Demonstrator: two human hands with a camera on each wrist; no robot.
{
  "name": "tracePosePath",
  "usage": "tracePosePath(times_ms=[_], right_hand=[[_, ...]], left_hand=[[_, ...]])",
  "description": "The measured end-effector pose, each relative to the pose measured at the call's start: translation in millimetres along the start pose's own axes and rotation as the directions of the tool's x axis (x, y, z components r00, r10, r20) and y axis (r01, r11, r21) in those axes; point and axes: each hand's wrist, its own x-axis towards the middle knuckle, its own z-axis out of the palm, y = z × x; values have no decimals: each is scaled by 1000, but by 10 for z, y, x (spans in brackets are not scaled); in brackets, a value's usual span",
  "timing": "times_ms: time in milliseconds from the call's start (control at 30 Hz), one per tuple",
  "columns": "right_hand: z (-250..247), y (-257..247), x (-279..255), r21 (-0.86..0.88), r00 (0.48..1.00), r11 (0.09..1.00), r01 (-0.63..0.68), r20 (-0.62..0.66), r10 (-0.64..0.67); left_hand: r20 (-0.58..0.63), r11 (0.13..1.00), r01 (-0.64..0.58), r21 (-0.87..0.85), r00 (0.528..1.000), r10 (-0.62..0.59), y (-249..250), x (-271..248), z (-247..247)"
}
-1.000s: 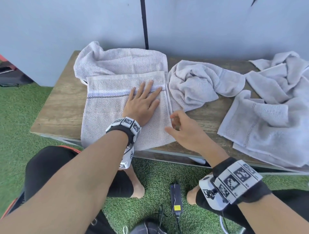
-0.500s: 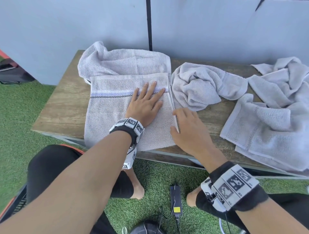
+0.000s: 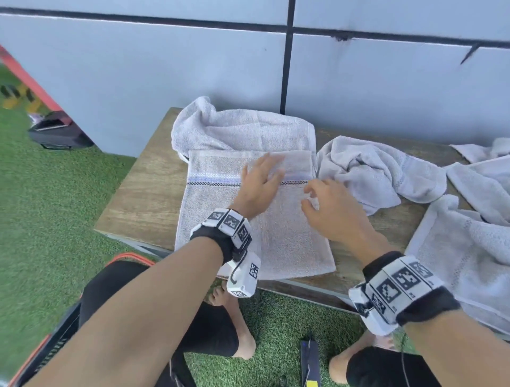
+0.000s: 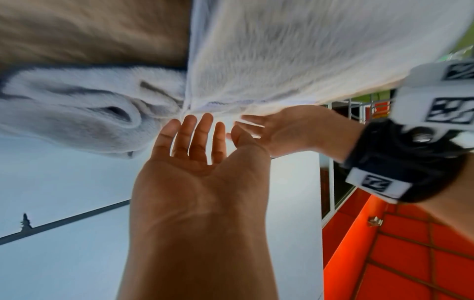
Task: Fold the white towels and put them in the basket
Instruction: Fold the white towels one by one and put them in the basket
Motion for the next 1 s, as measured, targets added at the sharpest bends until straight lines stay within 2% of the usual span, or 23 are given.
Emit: tracePosePath(times_ms=[33,100,133,200,267,433,533,600,700,833,1000], right_hand=[[-15,-24,150,45,1000,999,-23,-12,24],[-26,-60,447,95,997,994,-63,-37,67],[-24,-78,585,93,995,992,-88,-42,92],[-4,-102,812,85,986,983,-163,-23,165],[31,-98,971,81,969,965,-249,6,249],[143,-48,1225,67,932,929,-363,25,362],[159,-51,1293,101,902,897,-431,27,430],[150,-36,1315,141,895,884,-445,25,446],[112,-28,1304,192,913,896,-399,-1,407],[-8,-106,1176,305,931,901,-309,-94,352],[-405,-257,964,473,954,868,-150,-160,252]], left_hand=[[-155,998,29,62,988,-19,-41,23,-165],[-371,962,207,177,919,-130,-188,33,-505],[-422,929,319,190,880,-216,-294,25,-654],[-444,842,516,158,799,-406,-498,-6,-896],[-410,787,604,124,754,-514,-684,-23,-1046],[-247,787,617,5,764,-597,-865,34,-1183],[-182,792,607,-70,773,-608,-839,97,-1231],[-166,780,617,-106,762,-626,-813,120,-1267],[-140,772,608,-188,761,-633,-798,130,-1322],[-87,792,539,-288,809,-582,-691,96,-1418],[-125,794,397,-460,857,-500,-423,21,-1703]])
